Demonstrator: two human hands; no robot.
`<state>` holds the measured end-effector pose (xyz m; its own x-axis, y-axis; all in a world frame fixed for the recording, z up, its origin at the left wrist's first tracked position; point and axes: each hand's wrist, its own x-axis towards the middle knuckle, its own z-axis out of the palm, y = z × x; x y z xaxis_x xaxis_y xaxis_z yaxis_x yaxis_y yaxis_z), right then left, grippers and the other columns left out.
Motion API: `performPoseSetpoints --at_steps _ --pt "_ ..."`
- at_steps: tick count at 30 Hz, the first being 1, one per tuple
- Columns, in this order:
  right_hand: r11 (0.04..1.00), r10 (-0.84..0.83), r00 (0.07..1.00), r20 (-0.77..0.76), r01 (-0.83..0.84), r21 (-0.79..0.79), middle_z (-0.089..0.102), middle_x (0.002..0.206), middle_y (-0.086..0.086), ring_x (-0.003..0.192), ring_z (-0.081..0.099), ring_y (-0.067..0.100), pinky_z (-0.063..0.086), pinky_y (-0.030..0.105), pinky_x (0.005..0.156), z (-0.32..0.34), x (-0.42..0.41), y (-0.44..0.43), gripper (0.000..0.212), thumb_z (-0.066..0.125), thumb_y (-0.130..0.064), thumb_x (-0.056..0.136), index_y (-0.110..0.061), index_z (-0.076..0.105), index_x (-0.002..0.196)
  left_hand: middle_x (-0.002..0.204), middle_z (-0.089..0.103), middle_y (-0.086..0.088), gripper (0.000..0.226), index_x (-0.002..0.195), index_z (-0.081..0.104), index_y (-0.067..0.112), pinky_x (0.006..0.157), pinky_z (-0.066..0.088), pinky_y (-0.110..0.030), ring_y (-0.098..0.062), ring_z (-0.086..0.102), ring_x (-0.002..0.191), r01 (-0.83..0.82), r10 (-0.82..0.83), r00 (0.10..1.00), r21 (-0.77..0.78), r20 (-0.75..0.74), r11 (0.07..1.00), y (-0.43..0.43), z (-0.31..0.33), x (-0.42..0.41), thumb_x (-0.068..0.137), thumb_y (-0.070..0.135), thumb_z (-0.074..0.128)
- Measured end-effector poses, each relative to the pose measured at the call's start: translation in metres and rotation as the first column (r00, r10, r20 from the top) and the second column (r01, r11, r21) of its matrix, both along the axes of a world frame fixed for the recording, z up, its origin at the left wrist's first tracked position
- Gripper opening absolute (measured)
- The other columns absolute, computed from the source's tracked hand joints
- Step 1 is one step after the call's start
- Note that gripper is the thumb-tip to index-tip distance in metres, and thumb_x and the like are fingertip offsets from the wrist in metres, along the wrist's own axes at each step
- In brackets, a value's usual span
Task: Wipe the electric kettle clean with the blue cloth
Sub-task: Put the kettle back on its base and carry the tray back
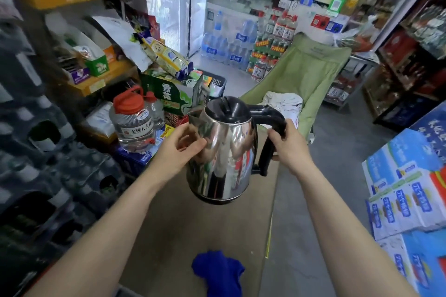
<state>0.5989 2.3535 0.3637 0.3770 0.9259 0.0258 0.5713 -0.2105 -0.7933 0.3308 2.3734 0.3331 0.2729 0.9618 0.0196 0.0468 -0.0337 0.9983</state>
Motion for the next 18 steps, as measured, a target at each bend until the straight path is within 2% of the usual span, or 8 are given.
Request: performPoseSetpoints --at_steps 2,5,7,9,12,15,18 --pt "1.000 -0.012 1.000 0.021 0.012 -0.010 0.062 0.086 -0.004 0.090 0.064 0.029 0.057 0.056 0.081 0.013 0.004 0.001 0.013 0.053 -0.034 0.095 -0.024 0.047 0.101 0.112 0.063 0.019 0.035 0.111 0.058 0.035 0.088 0.045 -0.016 0.001 0.057 0.111 -0.017 0.017 1.000 -0.037 -0.002 0.999 0.001 0.010 0.003 0.077 0.038 0.068" --pt "1.000 -0.022 0.998 0.056 0.023 -0.008 0.060 0.084 -0.006 0.087 0.063 0.028 0.057 0.056 0.079 0.022 0.014 0.004 0.016 0.053 -0.034 0.095 -0.022 0.047 0.103 0.118 0.060 0.021 0.035 0.111 0.055 0.050 0.091 0.046 -0.018 0.006 0.056 0.112 -0.024 0.022 0.999 -0.043 -0.043 0.999 0.003 0.021 0.017 0.088 0.026 0.066" --pt "1.000 -0.025 0.999 0.045 0.025 -0.003 0.059 0.082 -0.008 0.086 0.062 0.025 0.057 0.055 0.079 0.021 0.029 0.007 0.015 0.053 -0.034 0.096 -0.023 0.047 0.103 0.119 0.061 0.020 0.035 0.118 0.055 0.046 0.086 0.047 -0.012 0.009 0.058 0.109 -0.057 0.055 0.997 -0.047 -0.056 0.997 0.006 0.020 0.032 0.093 0.022 0.062" --pt "0.999 -0.035 0.999 0.007 0.035 0.013 0.059 0.081 -0.009 0.086 0.062 0.024 0.057 0.055 0.080 0.016 0.041 0.010 0.014 0.054 -0.035 0.095 -0.025 0.047 0.101 0.123 0.062 0.010 0.034 0.128 0.056 0.033 0.085 0.048 -0.011 0.004 0.059 0.111 -0.093 0.088 0.993 -0.073 -0.077 0.993 0.006 0.011 0.041 0.095 0.023 0.060" --pt "0.999 -0.029 0.999 -0.046 0.030 0.012 0.058 0.079 -0.009 0.086 0.062 0.027 0.056 0.056 0.082 0.008 0.075 0.023 0.016 0.055 -0.035 0.095 -0.023 0.047 0.102 0.132 0.060 -0.001 0.042 0.134 0.056 0.029 0.101 0.046 -0.029 -0.007 0.060 0.116 -0.183 0.165 0.979 -0.162 -0.120 0.970 -0.001 -0.013 0.071 0.092 0.034 0.063" --pt "0.999 0.034 0.999 -0.025 -0.034 0.018 0.056 0.078 -0.011 0.089 0.061 0.028 0.052 0.047 0.083 -0.001 0.108 0.040 0.016 0.053 -0.032 0.097 -0.020 0.047 0.106 0.132 0.058 0.004 0.042 0.138 0.051 0.033 0.099 0.047 -0.035 -0.010 0.055 0.118 -0.275 0.247 0.960 -0.279 -0.132 0.920 -0.007 -0.033 0.110 0.096 0.033 0.057" --pt "0.995 0.096 0.995 -0.014 -0.095 0.019 0.055 0.078 -0.012 0.088 0.059 0.027 0.048 0.040 0.079 -0.013 0.136 0.059 0.017 0.052 -0.032 0.098 -0.018 0.048 0.107 0.130 0.055 0.004 0.041 0.138 0.048 0.034 0.098 0.048 -0.041 -0.013 0.052 0.122 -0.302 0.301 0.952 -0.384 -0.063 0.873 -0.003 -0.048 0.147 0.097 0.029 0.054"
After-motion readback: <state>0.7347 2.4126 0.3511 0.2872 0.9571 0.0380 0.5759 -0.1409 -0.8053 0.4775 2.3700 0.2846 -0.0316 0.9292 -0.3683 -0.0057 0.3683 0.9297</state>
